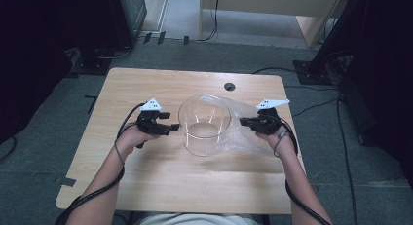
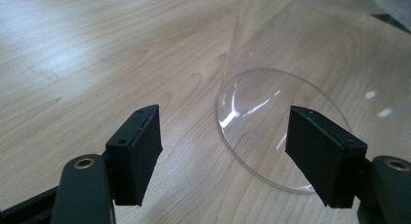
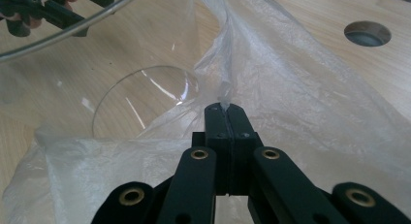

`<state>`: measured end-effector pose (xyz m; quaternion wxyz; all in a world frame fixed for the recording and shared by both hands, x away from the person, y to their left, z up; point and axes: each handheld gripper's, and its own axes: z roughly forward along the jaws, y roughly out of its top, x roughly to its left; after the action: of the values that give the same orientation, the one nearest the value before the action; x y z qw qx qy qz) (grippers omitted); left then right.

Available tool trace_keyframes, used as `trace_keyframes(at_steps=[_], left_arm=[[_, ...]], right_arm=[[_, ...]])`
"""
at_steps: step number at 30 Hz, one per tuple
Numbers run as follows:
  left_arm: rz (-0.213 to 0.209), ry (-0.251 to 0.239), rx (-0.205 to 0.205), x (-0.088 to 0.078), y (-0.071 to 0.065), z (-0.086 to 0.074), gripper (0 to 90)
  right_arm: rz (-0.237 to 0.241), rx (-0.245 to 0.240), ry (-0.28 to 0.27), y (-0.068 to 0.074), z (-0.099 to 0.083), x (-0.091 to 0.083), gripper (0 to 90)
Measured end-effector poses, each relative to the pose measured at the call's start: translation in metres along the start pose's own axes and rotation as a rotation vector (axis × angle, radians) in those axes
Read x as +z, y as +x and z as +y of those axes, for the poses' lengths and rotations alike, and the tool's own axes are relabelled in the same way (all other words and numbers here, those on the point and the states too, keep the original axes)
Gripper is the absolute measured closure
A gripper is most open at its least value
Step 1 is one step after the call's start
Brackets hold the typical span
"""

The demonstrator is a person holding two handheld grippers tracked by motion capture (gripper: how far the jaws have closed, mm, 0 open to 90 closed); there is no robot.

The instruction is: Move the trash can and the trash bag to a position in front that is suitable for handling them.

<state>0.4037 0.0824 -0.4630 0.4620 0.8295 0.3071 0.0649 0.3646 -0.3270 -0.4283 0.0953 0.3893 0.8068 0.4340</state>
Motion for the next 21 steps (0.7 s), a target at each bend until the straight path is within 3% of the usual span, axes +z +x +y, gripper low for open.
trace_keyframes(at_steps=[7,11,15,21], left_arm=[[0.011,-0.027,-0.018,-0.011,-0.001,0.012,28.2],[-0.003,-0.043,-0.013,-0.017,0.001,0.022,28.3],[-0.015,-0.04,-0.041,-0.019,0.007,0.031,28.3],[-0.02,-0.053,-0.02,-0.016,0.011,0.047,28.2]], right_arm=[[0.005,0.002,0.0,-0.001,0.005,-0.003,90.0],[0.01,0.003,-0.001,-0.003,0.009,-0.008,90.0],[0.016,-0.008,0.027,-0.008,0.013,-0.005,90.0],[0.04,-0.027,0.058,-0.013,0.027,0.002,90.0]])
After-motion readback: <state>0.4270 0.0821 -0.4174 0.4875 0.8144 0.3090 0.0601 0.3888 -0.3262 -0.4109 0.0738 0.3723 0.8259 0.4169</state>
